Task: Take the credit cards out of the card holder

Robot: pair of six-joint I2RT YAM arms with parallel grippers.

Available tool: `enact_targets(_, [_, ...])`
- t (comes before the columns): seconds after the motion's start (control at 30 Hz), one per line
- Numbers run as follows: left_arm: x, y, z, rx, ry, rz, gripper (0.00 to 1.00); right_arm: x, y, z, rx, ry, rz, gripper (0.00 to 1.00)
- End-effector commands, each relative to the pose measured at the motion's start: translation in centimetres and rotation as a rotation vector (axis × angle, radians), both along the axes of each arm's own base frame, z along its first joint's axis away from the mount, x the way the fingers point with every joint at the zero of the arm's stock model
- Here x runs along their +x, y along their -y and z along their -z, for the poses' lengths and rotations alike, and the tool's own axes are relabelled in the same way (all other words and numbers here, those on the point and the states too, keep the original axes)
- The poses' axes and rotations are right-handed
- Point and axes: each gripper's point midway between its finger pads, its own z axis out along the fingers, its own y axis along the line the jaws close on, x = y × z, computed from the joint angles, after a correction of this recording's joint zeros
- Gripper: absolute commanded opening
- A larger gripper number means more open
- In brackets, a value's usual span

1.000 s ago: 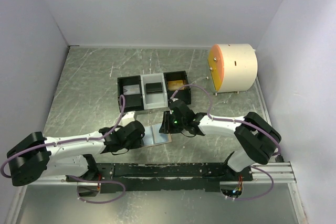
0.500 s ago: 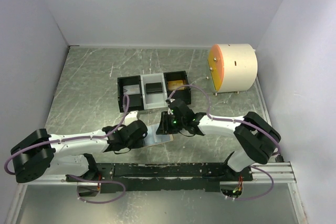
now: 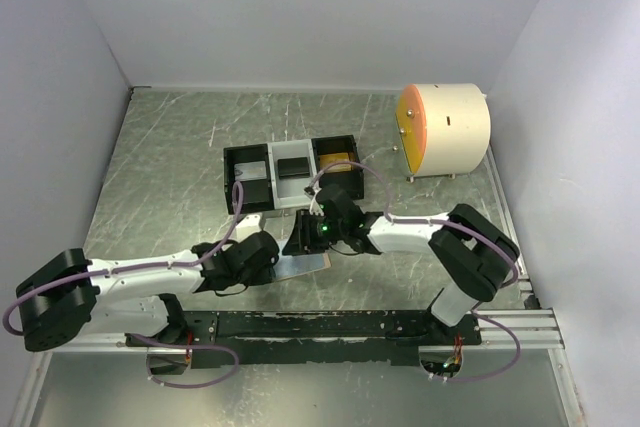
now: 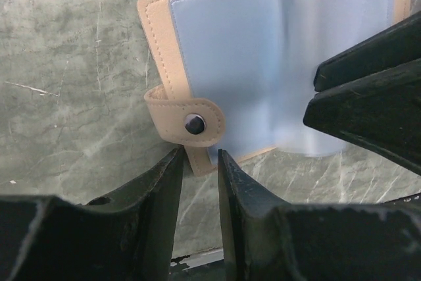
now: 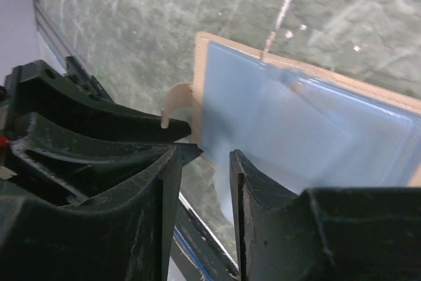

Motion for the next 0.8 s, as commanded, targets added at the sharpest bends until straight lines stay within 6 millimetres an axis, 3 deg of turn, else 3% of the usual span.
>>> enact_targets(0.0, [-0.4,0.0,-0.2,-0.021,-0.003,0.003,0.39,0.1,-2.3,-2.2,0.111,0.001,-0.048,0.37])
enact_targets(0.23, [-0.5,0.2,-0.1,-0.023,-0.008,0.003,0.39,-0.6,-3.0,-2.5,0.133,-0.006,-0.087,0.38])
enact_targets(0.33, [-0.5,0.1,0.0,-0.014,-0.012,0.002,0.39,0.9,-1.1,-2.7,0.031,0.083,-0.005,0.40])
enact_targets(0.43, [-0.4,0.2,-0.2,-0.012,-0.008,0.002,0.39,3.0,2.5,-2.2,-0.145,0.181,0.124,0.45])
enact_targets(0.57, [-0.4,0.4,-0.1,-0.024,-0.004,0.005,0.40,4.2,6.3,-1.1,-0.272,0.207,0.194,0.46])
enact_targets(0.63, [-0.4,0.4,-0.1,-0.024,-0.004,0.006,0.40,4.1,7.1,-0.6,-0.294,0.197,0.190,0.47])
enact_targets(0.77, [-0.4,0.5,-0.1,-0.018,-0.004,0.010,0.40,3.4,6.7,0.1,-0.274,0.168,0.154,0.47])
